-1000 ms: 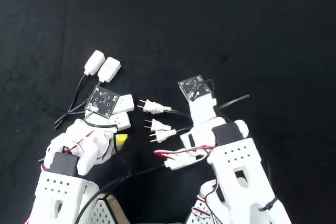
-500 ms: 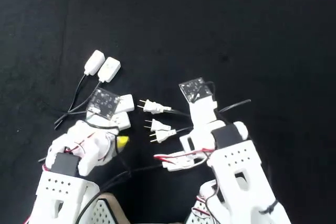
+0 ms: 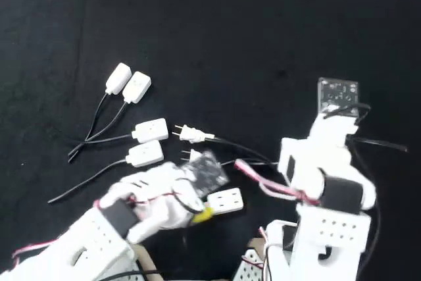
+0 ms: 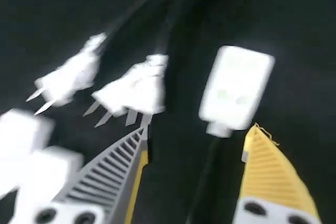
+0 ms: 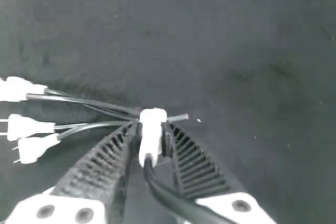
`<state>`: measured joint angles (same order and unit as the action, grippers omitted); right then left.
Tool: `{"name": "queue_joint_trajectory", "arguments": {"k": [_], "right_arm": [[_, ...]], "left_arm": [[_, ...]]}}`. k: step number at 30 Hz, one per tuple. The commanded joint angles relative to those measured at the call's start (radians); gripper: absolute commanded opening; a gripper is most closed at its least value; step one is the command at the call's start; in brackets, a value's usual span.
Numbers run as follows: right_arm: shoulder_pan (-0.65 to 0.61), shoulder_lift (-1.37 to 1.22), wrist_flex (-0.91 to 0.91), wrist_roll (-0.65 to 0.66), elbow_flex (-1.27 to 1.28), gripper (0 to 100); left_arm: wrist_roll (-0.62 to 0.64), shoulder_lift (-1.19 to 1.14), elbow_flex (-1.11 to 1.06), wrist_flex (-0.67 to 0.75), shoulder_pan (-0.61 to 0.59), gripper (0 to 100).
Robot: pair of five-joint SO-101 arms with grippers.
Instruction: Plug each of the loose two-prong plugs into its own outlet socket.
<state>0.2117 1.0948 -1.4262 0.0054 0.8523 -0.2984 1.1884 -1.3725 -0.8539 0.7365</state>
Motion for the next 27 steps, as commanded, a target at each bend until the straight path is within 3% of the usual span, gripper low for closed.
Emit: {"name": "queue_joint_trajectory", "arguments": {"k": [1,10,13,16,22,27], "right_arm": [[0.029,-0.045,0.0,-0.009,-0.061,1.1],[0.031,-0.048,0.012,-0.046,-0.061,1.1],[0.031,-0.048,0.012,-0.063,-0.061,1.1],[0.031,-0.048,0.012,-0.066,-0.059,1.1],[0.031,-0.048,0.014,-0.066,-0.053,1.1],[0.031,-0.048,0.012,-0.066,-0.053,1.1]], "left_arm": [[0.006,-0.356,0.139,0.121,0.133,29],[-0.081,-0.899,0.39,0.282,0.134,28],[-0.083,-0.968,0.46,0.281,0.119,20],[-0.092,-0.993,0.483,0.258,0.114,15],[-0.104,-0.954,0.479,0.242,0.096,14],[-0.103,-0.847,0.493,0.14,0.077,14]]}}
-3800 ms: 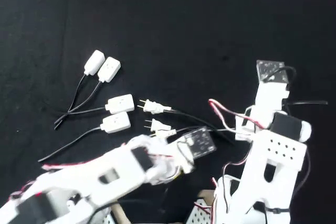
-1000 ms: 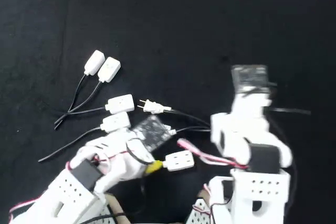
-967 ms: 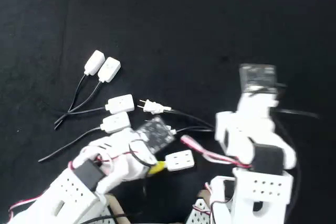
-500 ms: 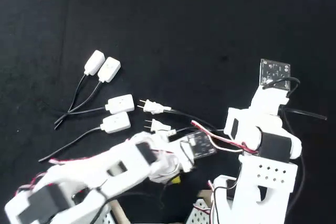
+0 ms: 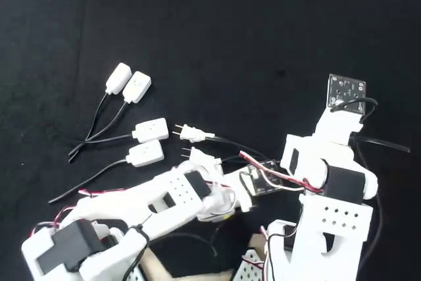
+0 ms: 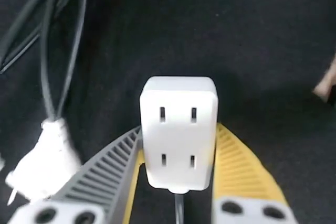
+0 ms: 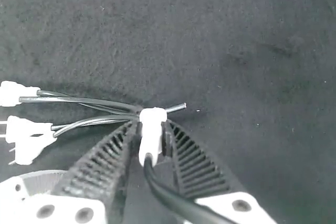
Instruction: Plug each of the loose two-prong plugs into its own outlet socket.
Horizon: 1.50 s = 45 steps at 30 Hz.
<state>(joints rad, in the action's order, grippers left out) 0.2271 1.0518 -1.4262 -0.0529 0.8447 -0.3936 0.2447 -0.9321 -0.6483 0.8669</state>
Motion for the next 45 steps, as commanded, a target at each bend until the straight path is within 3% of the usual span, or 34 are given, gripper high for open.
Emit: {"name": "queue_joint_trajectory", "arguments": {"k": [1,4,7,12,16,19,23,37,45], "right_arm": [[0.015,-0.005,0.012,-0.008,-0.045,1.1],[0.015,-0.005,0.011,-0.008,-0.045,1.1],[0.015,-0.01,0.012,-0.008,-0.044,1.1],[0.015,-0.012,0.012,-0.008,-0.041,1.1],[0.012,-0.007,0.015,0.0,-0.015,1.1],[0.012,-0.007,0.031,0.002,0.001,1.1],[0.014,-0.007,0.048,0.002,0.016,1.1],[0.011,-0.007,0.048,0.021,-0.015,1.1],[-0.055,-0.007,0.086,0.084,0.022,1.1]], "left_arm": [[-0.008,0.127,0.048,-0.077,-0.056,14],[-0.008,0.204,0.041,-0.087,-0.09,14],[-0.008,0.216,0.027,-0.011,-0.142,14],[-0.012,0.008,0.064,0.098,-0.156,15],[-0.008,-0.204,0.214,0.025,-0.156,15],[-0.006,-0.239,0.294,-0.06,-0.159,16],[0.066,-0.232,0.295,-0.074,-0.159,28],[0.18,0.173,0.07,-0.072,-0.288,30],[0.176,0.503,-0.042,-0.11,-0.562,30]]}}
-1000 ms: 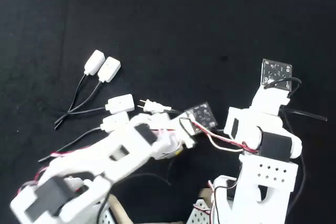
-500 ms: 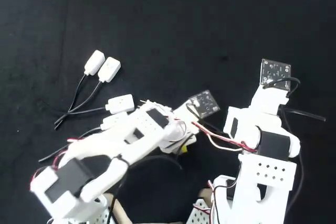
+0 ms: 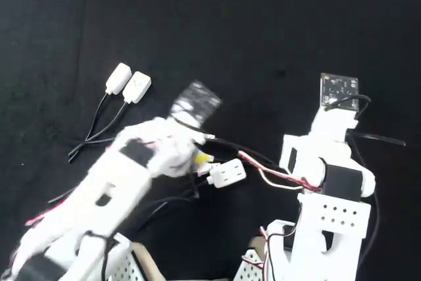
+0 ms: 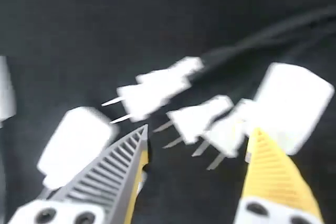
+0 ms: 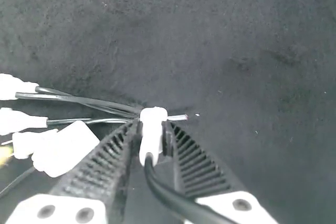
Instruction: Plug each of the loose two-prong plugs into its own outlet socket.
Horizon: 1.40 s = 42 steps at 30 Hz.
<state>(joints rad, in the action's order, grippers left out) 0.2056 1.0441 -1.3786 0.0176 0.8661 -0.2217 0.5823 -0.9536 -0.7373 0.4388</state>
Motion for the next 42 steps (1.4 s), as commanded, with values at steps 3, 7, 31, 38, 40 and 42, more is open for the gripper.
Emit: {"name": "queue_joint_trajectory", "arguments": {"k": [3,7,31,38,40,42], "right_arm": [[-0.095,0.001,0.072,0.014,0.028,1.1],[-0.164,0.001,0.074,0.017,0.053,1.1],[-0.176,0.346,-0.046,0.198,0.219,1.1],[-0.176,0.458,0.107,0.213,0.446,1.1],[-0.178,0.479,0.083,0.213,0.449,1.1],[-0.178,0.495,0.066,0.213,0.447,1.1]], "left_arm": [[0.002,0.227,-0.077,-0.028,-0.194,29],[-0.064,0.252,-0.153,-0.035,-0.271,29],[-0.12,0.261,-0.191,-0.172,-0.4,21],[-0.127,0.282,-0.294,-0.126,-0.455,17],[-0.161,0.327,-0.308,-0.12,-0.545,18],[-0.195,0.387,-0.354,-0.115,-0.616,19]]}}
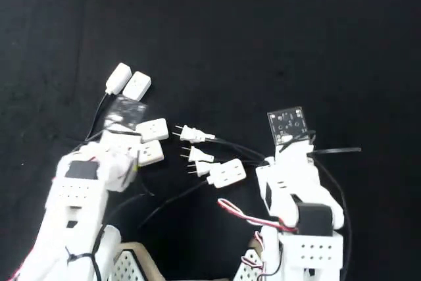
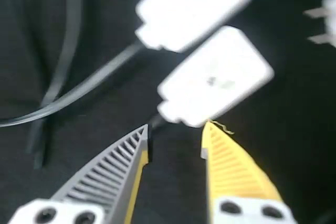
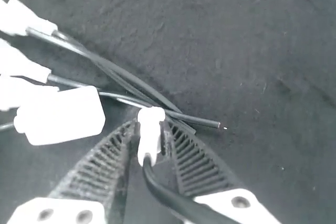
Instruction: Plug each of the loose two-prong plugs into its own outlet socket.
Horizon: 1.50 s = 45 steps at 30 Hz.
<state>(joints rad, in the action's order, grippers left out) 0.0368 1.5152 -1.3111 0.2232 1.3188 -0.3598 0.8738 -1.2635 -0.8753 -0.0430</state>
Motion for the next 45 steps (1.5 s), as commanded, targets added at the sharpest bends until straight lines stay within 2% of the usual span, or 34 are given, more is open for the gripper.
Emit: {"name": "queue_joint_trajectory", "arguments": {"k": [1,6,12,16,22,31,37,41,45], "right_arm": [[-0.015,0.028,-0.002,0.008,-0.001,1.1],[-0.166,0.027,0.014,-0.012,0.03,1.1],[-0.315,0.027,0.031,-0.098,0.038,1.1],[-0.336,0.03,0.068,-0.114,0.084,1.1],[-0.328,0.036,0.157,-0.107,0.226,1.1],[-0.328,0.035,0.164,-0.11,0.229,1.1],[-0.325,0.033,0.321,-0.11,0.363,1.1],[-0.203,0.027,0.224,-0.087,0.231,1.1],[-0.043,0.025,0.126,0.035,0.134,1.1]], "left_arm": [[-0.071,0.13,-0.077,0.035,-0.16,19],[-0.087,0.333,-0.196,0.068,-0.186,20],[-0.087,0.505,-0.282,0.068,-0.186,20],[-0.086,0.528,-0.294,0.066,-0.185,20],[-0.086,0.525,-0.292,0.066,-0.185,20],[-0.086,0.525,-0.294,0.066,-0.185,20],[-0.086,0.525,-0.294,0.066,-0.186,20],[-0.084,0.526,-0.294,0.066,-0.191,20],[-0.084,0.526,-0.294,0.066,-0.191,20]]}}
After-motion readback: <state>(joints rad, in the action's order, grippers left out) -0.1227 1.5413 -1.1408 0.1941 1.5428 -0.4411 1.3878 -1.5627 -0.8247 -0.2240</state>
